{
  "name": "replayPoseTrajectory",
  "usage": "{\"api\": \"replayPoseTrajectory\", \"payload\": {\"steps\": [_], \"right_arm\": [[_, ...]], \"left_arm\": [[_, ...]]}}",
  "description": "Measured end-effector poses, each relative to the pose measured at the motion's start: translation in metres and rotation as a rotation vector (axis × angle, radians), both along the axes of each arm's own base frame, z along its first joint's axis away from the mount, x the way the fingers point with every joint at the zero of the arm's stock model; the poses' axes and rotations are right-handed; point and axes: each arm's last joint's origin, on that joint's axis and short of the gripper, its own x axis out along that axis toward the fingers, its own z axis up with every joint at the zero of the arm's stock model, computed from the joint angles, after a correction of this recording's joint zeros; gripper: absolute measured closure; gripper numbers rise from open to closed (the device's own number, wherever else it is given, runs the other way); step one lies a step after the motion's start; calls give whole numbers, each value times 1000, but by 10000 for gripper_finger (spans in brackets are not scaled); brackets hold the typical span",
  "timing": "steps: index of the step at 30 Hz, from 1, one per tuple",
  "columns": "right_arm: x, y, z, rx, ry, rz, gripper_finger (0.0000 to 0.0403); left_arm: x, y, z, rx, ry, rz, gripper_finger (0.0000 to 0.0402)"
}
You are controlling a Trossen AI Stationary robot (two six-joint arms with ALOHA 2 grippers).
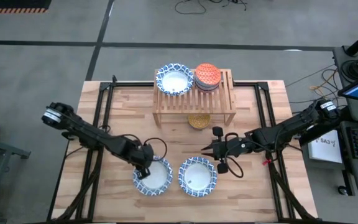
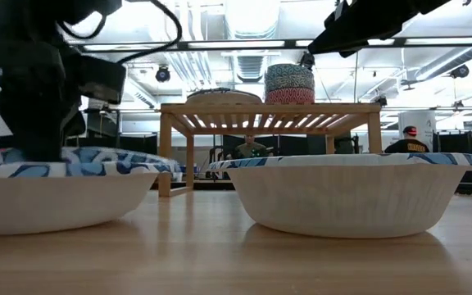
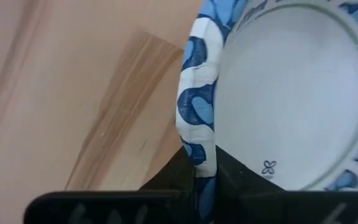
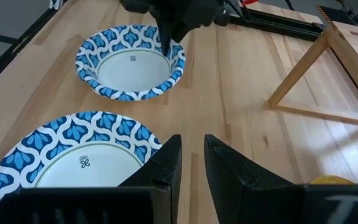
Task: Place and stack bowls onto a shelf
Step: Stack the left white bowl on top of the white bowl on the shelf
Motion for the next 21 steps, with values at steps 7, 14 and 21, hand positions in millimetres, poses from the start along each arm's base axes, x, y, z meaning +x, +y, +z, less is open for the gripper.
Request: {"api": "replayPoseTrajectory", "payload": {"steps": [7,14,21], "right_arm": [[-4,-1,-3,-6,48,18,344],[-11,-3,0,-12,64,25,344],[-20,-6,9,-21,44,34,344]], "left_arm": [[-3,2,47,-19,-117,-41,400],[-9,21,121,51,-325,49,401],[-16,57,184,229,-417,240,401]]}}
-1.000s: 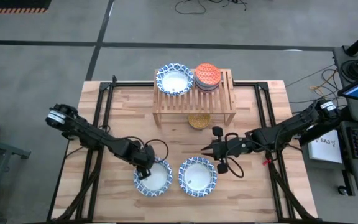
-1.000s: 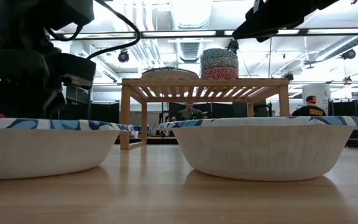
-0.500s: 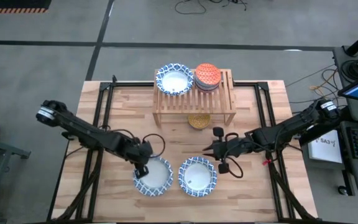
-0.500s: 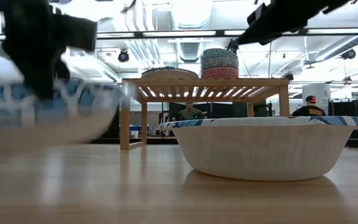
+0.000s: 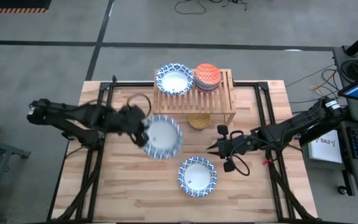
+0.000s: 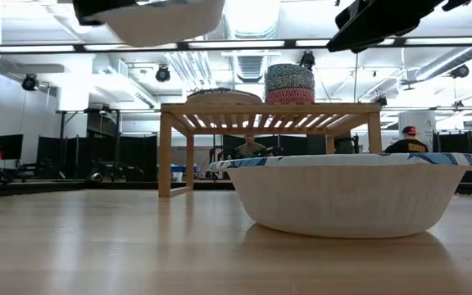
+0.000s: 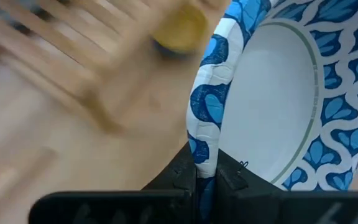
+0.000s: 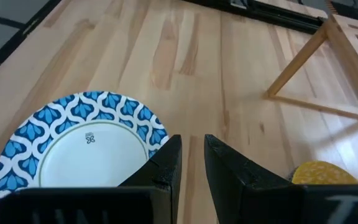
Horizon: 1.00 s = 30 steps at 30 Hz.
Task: Place and stack bowls onto a shelf
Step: Stack the left white bowl on top of the white bowl on the shelf
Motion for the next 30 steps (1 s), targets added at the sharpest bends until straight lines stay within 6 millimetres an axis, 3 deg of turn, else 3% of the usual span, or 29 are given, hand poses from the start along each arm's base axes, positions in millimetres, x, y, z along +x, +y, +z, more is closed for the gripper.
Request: {"api": "replayPoseTrajectory", "payload": {"steps": [6,14,18,24,30], "right_arm": [[-7,-3,4,24,1,-14,344],[-9,-3,2,30,12,-20,344],[-9,-3,2,30,12,-20,344],[-9,-3,2,30,12,-20,344],[-9,-3,2,31,12,-20,344]], "left_arm": [[0,44,41,108,-49,231,402],[4,117,75,154,-40,294,401],[4,163,74,66,-31,318,401],[9,226,56,-15,23,363,401],[20,262,44,-49,49,353,401]]}}
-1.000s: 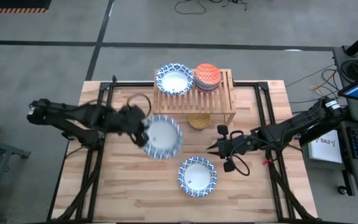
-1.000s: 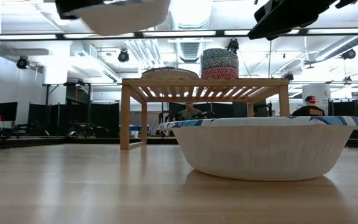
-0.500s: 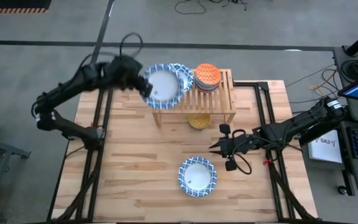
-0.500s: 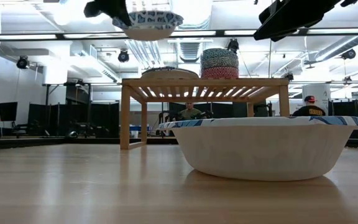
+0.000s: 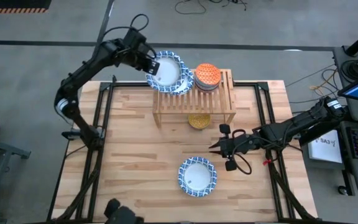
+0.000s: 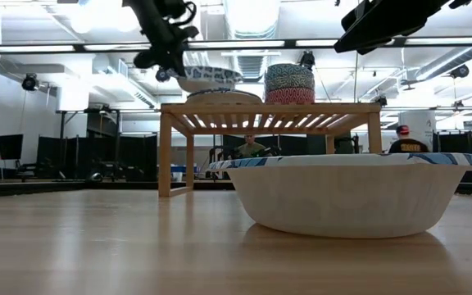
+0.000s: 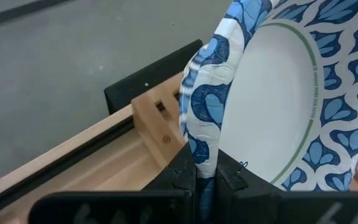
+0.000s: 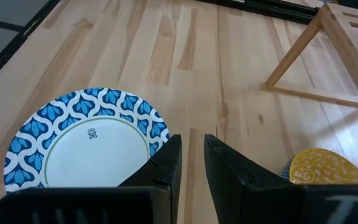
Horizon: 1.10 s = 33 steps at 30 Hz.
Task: Place and stack bowls onto a shelf
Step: Stack the left white bowl on top of the white bowl on the shelf
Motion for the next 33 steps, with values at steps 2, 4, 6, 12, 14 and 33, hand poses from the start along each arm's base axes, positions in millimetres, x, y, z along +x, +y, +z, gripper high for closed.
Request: {"api": "replayPoseTrajectory", "payload": {"steps": [2,4,6,12,14,33], "right_arm": [[0,0,0,0,0,0,344],[0,0,0,0,0,0,344],[0,0,0,0,0,0,344],[-1,0,-1,-6,15,0,344],[-1,0,-1,-6,15,0,344],[-1,0,-1,-5,14,-1,344]], "left_arm": [[5,7,-2,-6,-2,-2,401],[11,12,-2,-7,-1,-4,401],[15,15,-1,-8,1,-6,401],[22,23,-2,-17,43,-35,396],[24,24,-1,-14,42,-37,388],[26,13,21,73,51,-147,228]]}}
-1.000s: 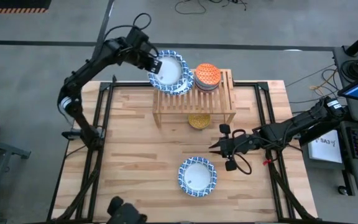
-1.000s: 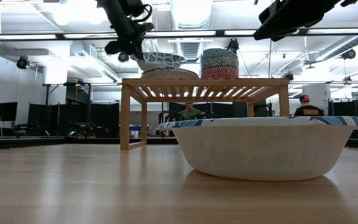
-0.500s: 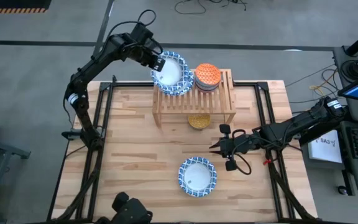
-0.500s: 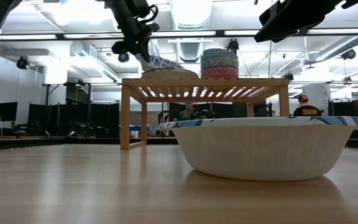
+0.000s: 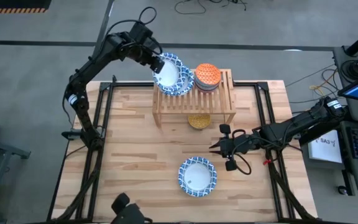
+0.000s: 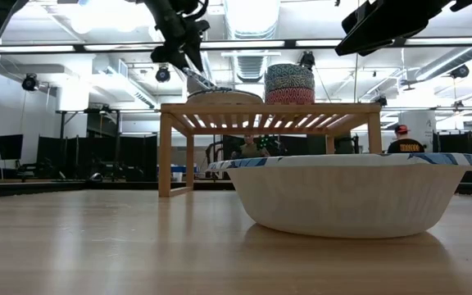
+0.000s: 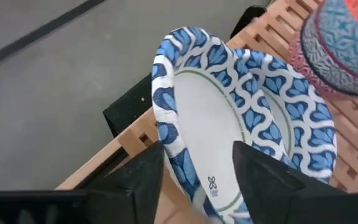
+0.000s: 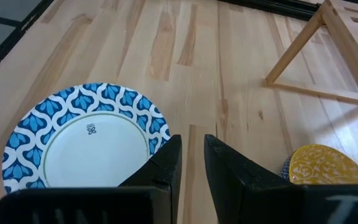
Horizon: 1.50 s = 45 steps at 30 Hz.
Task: Place and stack bowls onto a shelf
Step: Stack the left white bowl on top of the white bowl on the shelf, then stack the yellow bowl on top of the orange bowl on the shelf
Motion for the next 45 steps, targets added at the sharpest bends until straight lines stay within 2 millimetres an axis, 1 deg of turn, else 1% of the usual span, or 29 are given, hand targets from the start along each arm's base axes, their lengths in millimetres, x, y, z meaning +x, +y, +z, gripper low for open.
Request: {"api": "replayPoseTrajectory", "payload": {"steps": [3,7,10,13,16,19,20,21,25,28,31,35,37,39,42,45], "right_arm": [[0,0,0,4,0,-2,344],[0,0,0,4,0,-3,344],[0,0,0,4,0,-3,344],[0,0,-1,1,2,-2,344],[0,0,-1,1,1,-2,344],[0,0,-1,0,2,-1,344],[0,0,-1,-1,1,-1,344],[0,0,-1,-1,1,-1,344],[0,0,-1,-1,1,-1,344],[0,0,-1,-4,0,-4,344],[0,0,-1,0,-1,-11,344],[0,0,0,17,-6,-20,344],[1,0,1,23,-17,-21,344],[2,0,1,33,-46,-21,344],[3,1,-4,49,-97,-19,344],[3,0,-12,85,-135,-31,344]], "left_arm": [[-6,-5,9,31,35,-57,214],[-16,-14,21,91,99,-169,215],[-24,-21,25,118,140,-233,228],[-29,-26,26,137,161,-268,254],[-31,-30,17,131,191,-356,302],[-30,-34,1,93,195,-469,364],[-30,-34,-6,86,206,-477,382],[-30,-34,-12,78,211,-476,391],[-28,-31,-34,115,183,-448,387],[-24,-31,-42,170,113,-416,396],[-26,-32,-53,129,123,-398,400],[-36,-41,-54,84,110,-346,401],[-41,-48,-54,63,94,-317,401],[-47,-60,-54,48,71,-299,401],[-55,-87,-53,83,-10,-311,401],[-60,-118,-63,126,-133,-346,401]]}}
